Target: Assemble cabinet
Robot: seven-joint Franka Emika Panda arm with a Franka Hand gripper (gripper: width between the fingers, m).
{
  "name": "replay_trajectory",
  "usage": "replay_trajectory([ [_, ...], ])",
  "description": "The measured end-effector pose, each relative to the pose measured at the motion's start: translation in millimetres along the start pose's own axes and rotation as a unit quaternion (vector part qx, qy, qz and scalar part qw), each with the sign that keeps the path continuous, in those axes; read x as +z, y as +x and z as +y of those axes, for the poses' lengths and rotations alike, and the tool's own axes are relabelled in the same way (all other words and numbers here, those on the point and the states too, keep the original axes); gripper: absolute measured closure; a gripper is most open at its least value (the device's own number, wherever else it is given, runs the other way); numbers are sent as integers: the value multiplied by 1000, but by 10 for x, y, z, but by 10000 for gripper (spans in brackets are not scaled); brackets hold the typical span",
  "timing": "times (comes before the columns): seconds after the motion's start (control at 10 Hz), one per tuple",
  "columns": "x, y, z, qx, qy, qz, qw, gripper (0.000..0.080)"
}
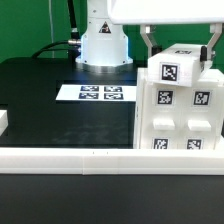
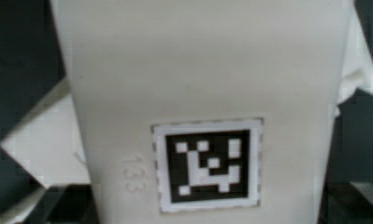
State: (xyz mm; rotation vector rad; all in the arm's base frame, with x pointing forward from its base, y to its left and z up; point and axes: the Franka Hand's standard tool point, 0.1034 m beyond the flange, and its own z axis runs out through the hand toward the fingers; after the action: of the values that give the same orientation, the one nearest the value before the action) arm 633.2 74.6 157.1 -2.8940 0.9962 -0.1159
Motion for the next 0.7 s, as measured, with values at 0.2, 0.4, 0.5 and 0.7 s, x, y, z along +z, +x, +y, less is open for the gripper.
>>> replay_trajectory([
  [0.2, 0, 3, 14, 87, -1, 0, 996, 238],
  [0.4, 0, -6, 39, 170, -6, -4, 985, 238],
  [0.5, 0, -14, 53, 226, -11, -6, 974, 238],
  [0.7, -3, -16, 67, 312, -13, -6, 950, 238],
])
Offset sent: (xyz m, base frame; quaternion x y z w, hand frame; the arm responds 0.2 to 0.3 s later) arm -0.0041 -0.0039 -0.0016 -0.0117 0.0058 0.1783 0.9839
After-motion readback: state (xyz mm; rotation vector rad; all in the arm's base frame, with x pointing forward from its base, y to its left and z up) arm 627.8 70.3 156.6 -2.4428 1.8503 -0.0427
